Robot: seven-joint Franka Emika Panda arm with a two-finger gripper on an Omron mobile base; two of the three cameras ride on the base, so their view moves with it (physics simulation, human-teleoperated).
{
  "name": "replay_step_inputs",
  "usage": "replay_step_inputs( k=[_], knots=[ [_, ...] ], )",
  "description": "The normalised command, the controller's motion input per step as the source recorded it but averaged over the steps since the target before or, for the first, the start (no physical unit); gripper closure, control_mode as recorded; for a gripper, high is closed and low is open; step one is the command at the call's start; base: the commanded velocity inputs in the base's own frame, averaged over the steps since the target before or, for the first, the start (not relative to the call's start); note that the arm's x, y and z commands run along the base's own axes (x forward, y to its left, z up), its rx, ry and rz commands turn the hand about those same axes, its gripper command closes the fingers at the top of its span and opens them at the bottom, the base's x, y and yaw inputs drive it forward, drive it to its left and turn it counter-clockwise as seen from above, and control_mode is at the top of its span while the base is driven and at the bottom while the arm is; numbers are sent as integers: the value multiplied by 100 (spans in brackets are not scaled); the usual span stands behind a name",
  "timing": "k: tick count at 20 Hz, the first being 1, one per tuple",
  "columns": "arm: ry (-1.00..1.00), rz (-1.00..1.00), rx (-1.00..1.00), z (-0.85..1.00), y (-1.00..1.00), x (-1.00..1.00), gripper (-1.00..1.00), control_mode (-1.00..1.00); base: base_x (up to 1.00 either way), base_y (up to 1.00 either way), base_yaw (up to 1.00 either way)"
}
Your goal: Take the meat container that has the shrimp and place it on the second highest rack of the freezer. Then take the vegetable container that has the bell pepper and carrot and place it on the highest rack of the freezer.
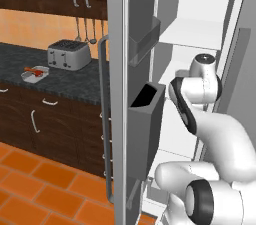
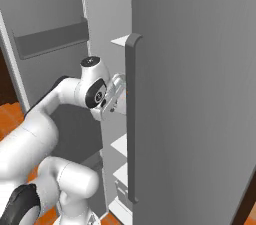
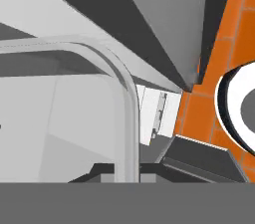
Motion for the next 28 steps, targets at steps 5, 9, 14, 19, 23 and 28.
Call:
replay_step_inputs(
  k=[5,9,14,19,23,28],
  knots=[
    [0,-2,0,0,-26,61,100,-100,0,0,0],
    [0,-1,0,-10,-18,46,100,-100,0,0,0],
    [0,0,0,-44,-11,18,100,-100,0,0,0],
    [-4,-1,0,-2,-6,51,100,-100,0,0,0],
    [0,-1,0,-4,-14,56,100,-100,0,0,0],
    [0,0,0,-22,-21,48,100,-100,0,0,0]
  ],
)
